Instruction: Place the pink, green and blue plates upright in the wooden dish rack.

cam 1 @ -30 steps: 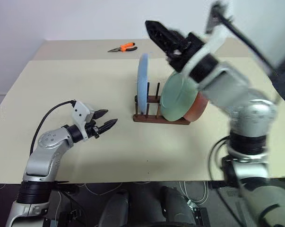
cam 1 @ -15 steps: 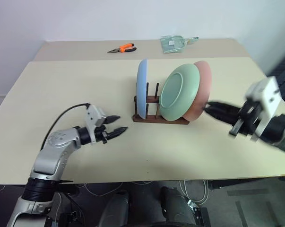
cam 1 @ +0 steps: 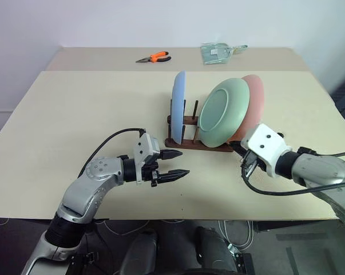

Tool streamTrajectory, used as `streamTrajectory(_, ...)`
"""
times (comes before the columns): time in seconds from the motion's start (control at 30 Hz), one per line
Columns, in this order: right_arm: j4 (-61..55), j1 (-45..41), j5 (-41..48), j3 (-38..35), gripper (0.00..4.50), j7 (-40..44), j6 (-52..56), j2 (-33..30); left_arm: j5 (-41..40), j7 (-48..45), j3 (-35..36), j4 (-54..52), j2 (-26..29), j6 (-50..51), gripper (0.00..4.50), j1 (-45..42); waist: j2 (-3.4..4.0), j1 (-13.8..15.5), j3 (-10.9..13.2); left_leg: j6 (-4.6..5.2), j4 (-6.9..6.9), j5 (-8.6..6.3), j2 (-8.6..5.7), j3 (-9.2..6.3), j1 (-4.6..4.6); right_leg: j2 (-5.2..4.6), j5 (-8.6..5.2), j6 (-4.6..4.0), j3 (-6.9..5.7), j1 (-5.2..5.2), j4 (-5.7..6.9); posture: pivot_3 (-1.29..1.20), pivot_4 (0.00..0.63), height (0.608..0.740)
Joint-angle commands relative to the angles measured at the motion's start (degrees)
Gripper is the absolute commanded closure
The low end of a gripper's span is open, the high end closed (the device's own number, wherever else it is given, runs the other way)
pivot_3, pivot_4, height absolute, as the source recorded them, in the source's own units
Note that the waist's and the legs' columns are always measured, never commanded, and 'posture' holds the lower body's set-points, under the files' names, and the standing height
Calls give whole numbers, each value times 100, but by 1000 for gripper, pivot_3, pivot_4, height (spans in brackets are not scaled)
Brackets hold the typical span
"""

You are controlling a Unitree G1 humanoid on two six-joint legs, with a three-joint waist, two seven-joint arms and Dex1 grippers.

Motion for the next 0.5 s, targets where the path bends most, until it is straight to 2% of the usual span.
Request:
streamTrajectory(0.03,12,-271,-251,33,4480,53,-35,172,-50,37,17,-248,17,-17,1562,71,-1,-1,1,0,-1,0,0,-1,0,0,0,0,-1,0,0,0,150,740)
streamTrajectory(0.23,-94,-672,-326,155,4480,321,-24,517,-27,83,27,-266,13,-72,1562,177,0,-5,1,0,-2,0,0,-3,3,2,1,0,-1,-2,5,0,150,740)
streamTrajectory(0.5,-153,-604,-503,-60,4480,616,-123,481,80,84,-65,-80,-64,-227,1562,173,-2,-1,2,0,-1,0,-3,-5,4,2,1,1,-1,2,6,0,150,740)
